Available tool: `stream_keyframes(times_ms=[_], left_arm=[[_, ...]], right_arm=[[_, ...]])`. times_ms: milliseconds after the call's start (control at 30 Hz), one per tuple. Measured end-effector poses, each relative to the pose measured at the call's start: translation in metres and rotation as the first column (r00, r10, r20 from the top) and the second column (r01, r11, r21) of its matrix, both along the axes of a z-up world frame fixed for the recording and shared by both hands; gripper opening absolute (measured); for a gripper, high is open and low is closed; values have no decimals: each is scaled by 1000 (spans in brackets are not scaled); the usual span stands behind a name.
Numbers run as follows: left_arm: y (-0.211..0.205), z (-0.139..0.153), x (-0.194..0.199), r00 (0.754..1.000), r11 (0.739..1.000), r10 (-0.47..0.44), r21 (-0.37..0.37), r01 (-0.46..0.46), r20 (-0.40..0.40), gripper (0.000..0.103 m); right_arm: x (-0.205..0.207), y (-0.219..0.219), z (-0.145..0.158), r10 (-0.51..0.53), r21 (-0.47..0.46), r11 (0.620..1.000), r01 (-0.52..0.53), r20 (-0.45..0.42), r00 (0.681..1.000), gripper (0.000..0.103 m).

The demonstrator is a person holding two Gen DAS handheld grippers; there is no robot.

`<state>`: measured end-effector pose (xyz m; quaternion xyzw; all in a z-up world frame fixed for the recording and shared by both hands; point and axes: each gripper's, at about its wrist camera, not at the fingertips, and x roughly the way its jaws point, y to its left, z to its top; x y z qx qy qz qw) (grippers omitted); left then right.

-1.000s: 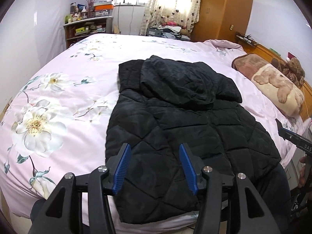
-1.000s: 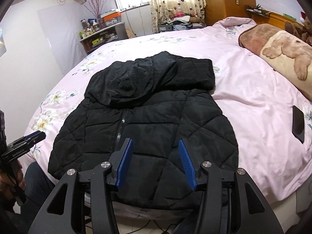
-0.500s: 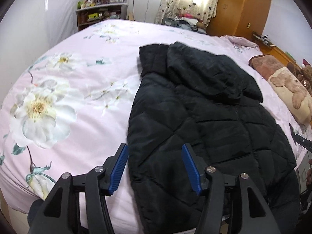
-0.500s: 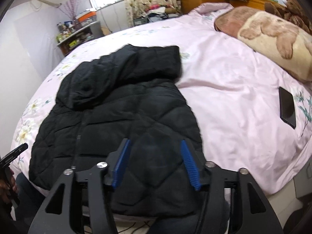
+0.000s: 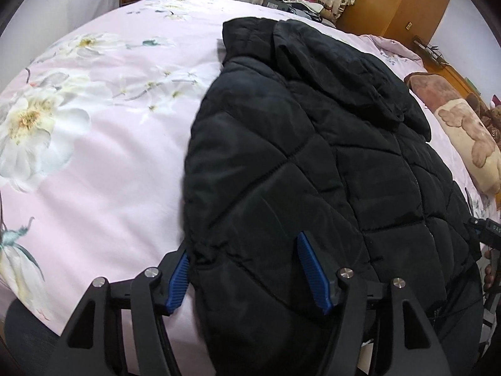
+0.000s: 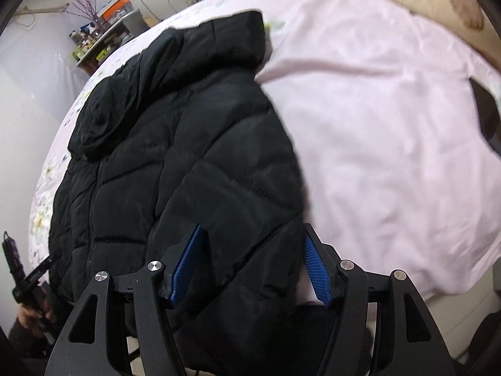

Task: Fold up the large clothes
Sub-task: 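Grasp the jacket's side edge with both tools, then lift the held side and fold it across the jacket body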

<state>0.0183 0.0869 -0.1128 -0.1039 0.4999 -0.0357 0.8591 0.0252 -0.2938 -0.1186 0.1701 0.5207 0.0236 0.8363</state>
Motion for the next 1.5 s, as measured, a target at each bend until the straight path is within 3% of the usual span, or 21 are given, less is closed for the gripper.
stream_keyframes(times_ms=[233, 300, 433, 467, 567, 833, 1133, 1500], left_arm=[[0, -13, -7, 999, 1000, -13, -18, 13, -45, 68], [-1, -16, -7, 998, 1000, -21, -15, 20, -54, 67], [-1, -10, -7, 997, 998, -37, -55, 33, -65, 35], [-2, -5, -8, 997, 998, -51, -48, 49, -57, 25], [-3, 17, -11, 998, 996, -66, -58, 65, -20, 15], [20, 102, -39, 983, 990, -63, -116, 84, 174, 14], [24, 105, -77, 986, 983, -49, -169, 77, 162, 14], [26, 142, -60, 967, 972, -36, -216, 93, 251, 14]], right_arm=[[-5, 7, -4, 31, 60, 998, -28, -40, 999, 65], [-4, 10, -4, 38, 65, 997, -35, -52, 998, 62], [-5, 10, -1, 15, 98, 995, -9, -56, 998, 24], [-4, 12, 2, 19, 97, 995, -14, -49, 999, 21], [-7, 19, 21, 26, 93, 995, -25, -5, 1000, 14], [-34, 22, 84, 43, 106, 993, -58, 138, 989, 11], [-77, 10, 75, -8, 174, 985, -12, 113, 994, 11], [-76, 1, 106, -33, 217, 976, -13, 205, 978, 12]])
